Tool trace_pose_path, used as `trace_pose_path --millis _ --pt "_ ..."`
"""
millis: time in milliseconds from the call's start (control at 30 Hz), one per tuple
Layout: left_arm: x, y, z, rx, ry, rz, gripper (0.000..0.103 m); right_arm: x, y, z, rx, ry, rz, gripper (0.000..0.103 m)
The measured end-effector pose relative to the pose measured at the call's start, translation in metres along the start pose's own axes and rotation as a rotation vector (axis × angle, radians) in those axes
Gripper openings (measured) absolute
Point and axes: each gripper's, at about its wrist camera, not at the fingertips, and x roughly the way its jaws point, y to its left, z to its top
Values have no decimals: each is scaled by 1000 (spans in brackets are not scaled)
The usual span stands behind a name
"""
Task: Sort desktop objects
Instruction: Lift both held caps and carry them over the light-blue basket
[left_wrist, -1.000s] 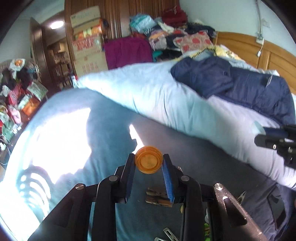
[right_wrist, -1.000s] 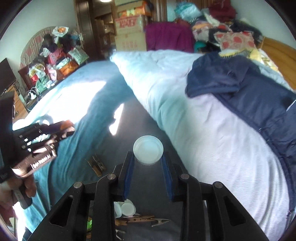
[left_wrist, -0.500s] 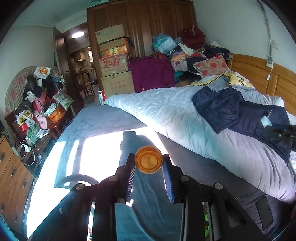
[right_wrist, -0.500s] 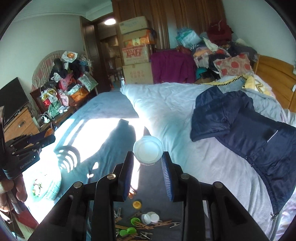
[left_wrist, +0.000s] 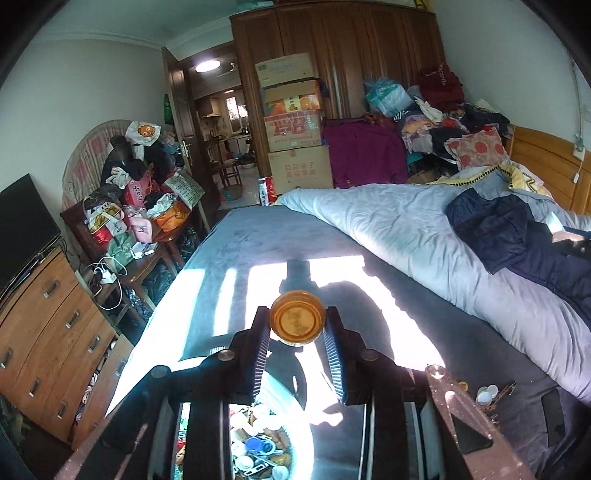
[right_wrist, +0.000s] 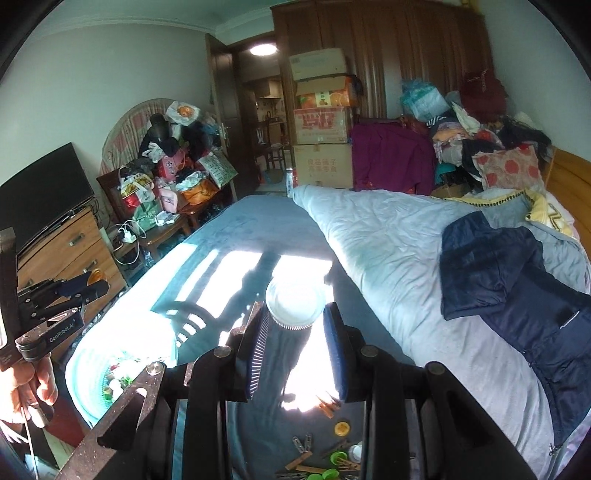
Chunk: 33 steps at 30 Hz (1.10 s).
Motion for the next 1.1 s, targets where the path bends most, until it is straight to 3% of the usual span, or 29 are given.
trace_pose_path --millis 333,667,1100 --pt "0 98 -17 -26 65 98 30 24 81 30 -44 22 85 30" --pt "22 172 -44 -64 167 128 31 51 170 46 -145 82 190 30" --pt "81 206 -101 -73 423 91 31 116 257 17 -251 277 323 30"
